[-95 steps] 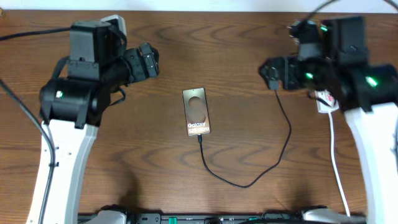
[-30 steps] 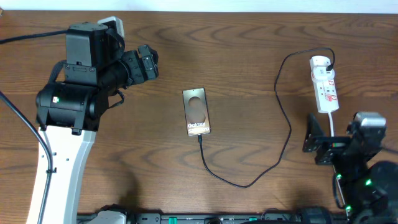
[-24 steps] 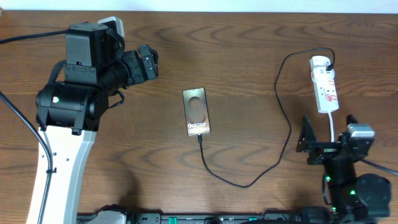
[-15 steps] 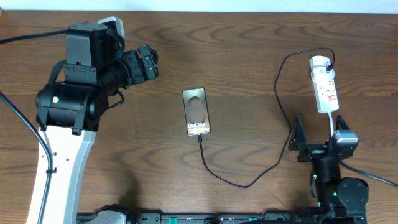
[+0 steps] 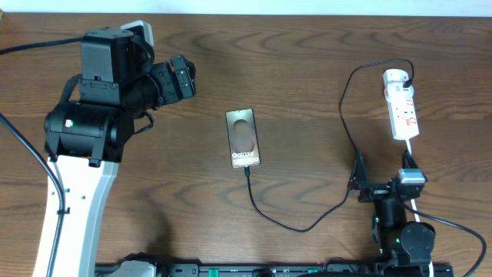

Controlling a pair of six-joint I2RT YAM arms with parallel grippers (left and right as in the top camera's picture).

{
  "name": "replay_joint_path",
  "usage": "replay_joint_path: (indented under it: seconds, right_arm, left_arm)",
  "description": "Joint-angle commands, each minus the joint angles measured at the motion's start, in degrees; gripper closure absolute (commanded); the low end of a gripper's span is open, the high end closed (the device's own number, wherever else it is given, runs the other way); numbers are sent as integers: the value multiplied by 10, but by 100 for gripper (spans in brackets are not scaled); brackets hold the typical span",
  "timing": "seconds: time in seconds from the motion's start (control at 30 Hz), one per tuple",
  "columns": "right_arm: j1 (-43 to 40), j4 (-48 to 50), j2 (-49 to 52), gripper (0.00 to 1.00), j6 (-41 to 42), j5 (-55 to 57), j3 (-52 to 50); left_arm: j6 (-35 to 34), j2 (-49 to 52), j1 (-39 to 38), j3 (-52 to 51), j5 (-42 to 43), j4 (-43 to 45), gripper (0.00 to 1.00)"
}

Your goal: Plug charger to phone and switch on socket

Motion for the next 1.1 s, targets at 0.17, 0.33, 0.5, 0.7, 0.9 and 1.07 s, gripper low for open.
replay_joint_path:
  seconds: [0.17, 0.33, 0.5, 0.7, 0.9, 1.07]
  right_arm:
    - [-6, -54, -5, 1, -26, 7, -7]
    - [-6, -63, -5, 1, -23, -4, -7]
    - [-5, -63, -5, 1, -23, -4, -7]
    - [-5, -63, -5, 1, -23, -4, -7]
    - [-5, -63, -5, 1, -23, -4, -7]
    - [-5, -63, -5, 1, -23, -4, -7]
  left_arm:
    - [2, -3, 1, 2, -6, 0, 5]
    - [2, -3, 1, 2, -6, 0, 5]
    - [2, -3, 1, 2, -6, 0, 5]
    - [2, -3, 1, 2, -6, 0, 5]
    - [2, -3, 1, 2, -6, 0, 5]
    - [2, -3, 1, 2, -6, 0, 5]
